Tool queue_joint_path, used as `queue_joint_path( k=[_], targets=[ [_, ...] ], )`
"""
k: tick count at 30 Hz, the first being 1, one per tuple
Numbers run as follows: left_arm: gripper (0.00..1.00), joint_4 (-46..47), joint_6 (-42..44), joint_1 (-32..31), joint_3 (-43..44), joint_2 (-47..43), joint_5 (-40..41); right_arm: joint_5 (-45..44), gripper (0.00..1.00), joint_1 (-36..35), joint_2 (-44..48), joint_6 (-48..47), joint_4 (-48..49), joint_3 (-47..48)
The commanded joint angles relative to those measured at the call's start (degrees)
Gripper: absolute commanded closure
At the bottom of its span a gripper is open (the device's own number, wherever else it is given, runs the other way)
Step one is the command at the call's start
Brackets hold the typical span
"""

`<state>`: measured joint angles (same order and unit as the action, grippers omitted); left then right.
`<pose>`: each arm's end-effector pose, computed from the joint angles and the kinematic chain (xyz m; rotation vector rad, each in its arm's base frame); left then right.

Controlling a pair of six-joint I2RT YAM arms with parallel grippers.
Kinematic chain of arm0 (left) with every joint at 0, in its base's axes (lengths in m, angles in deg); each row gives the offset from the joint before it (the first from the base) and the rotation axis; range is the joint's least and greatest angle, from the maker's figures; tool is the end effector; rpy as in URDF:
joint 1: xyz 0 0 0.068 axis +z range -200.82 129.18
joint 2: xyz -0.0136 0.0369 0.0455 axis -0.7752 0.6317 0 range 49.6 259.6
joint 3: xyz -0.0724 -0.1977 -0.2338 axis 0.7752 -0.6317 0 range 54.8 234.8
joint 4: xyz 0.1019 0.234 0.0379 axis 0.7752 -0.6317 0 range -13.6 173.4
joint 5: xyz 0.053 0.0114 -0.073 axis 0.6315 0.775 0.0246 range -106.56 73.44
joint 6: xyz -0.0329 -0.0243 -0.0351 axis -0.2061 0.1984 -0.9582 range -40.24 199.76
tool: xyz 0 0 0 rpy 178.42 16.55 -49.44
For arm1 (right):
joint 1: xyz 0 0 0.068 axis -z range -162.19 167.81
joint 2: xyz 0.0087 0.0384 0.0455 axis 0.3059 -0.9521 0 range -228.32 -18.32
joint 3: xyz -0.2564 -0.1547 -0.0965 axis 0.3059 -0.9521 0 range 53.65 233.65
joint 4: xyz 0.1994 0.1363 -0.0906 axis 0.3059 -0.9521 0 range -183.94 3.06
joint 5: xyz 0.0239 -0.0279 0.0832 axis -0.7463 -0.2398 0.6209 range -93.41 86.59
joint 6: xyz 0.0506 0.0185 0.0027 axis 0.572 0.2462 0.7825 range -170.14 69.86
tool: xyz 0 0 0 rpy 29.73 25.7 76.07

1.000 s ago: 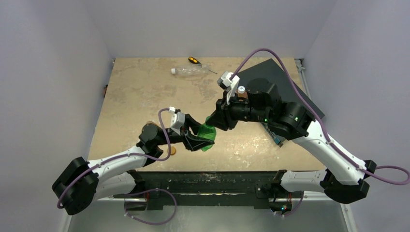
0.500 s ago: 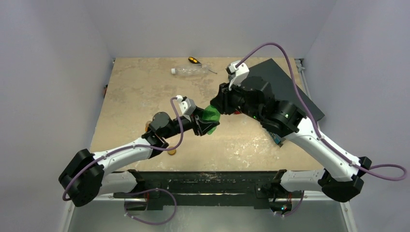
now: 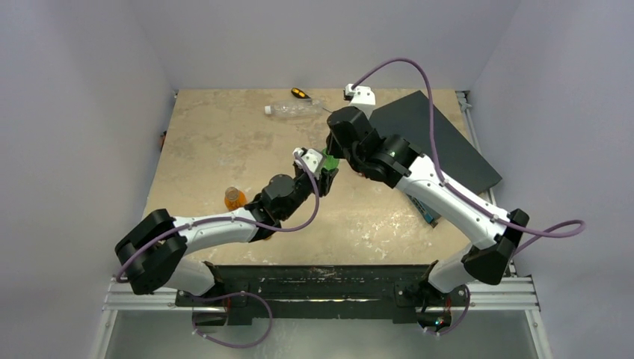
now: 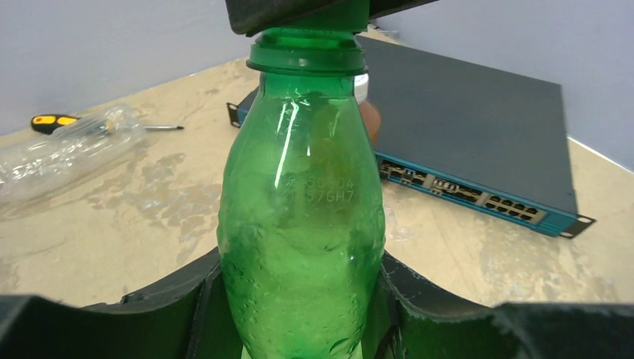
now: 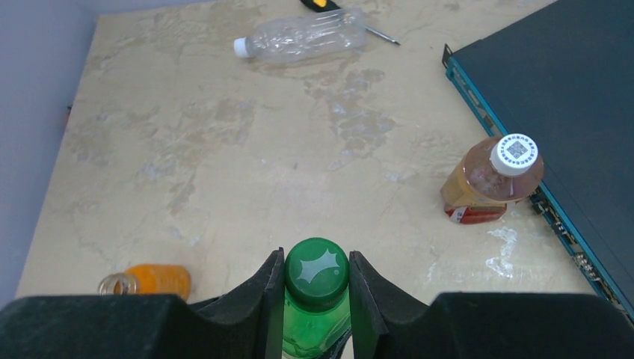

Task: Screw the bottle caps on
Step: Screw the bottle cap onto the plastic bottle.

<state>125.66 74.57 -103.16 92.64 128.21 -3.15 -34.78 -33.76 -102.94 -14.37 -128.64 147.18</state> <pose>0.1837 -0.2245 0.3052 0.4531 1.5113 -0.6122 0.2061 0.2298 0.4592 0.0293 2.0701 0.3550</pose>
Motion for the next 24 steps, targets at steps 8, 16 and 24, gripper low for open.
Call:
queue_joint_path(
  k=[8,16,24],
  targets=[
    [1.0,12.5,3.4,-2.0,4.3,0.2,5.8,4.0,0.66,-2.2,-5.4,6.4,-7.6,5.9],
    [1.0,8.2,1.3,-1.8,-0.6,-3.0,0.7,4.4,0.09,-2.0,-2.1,3.7,-9.9,13.3],
    [1.0,6.0,-4.2,2.7,-5.1,-7.0,-17.4,12.1,0.01,-1.5,8.8,-6.6,-5.0,6.9]
  ],
)
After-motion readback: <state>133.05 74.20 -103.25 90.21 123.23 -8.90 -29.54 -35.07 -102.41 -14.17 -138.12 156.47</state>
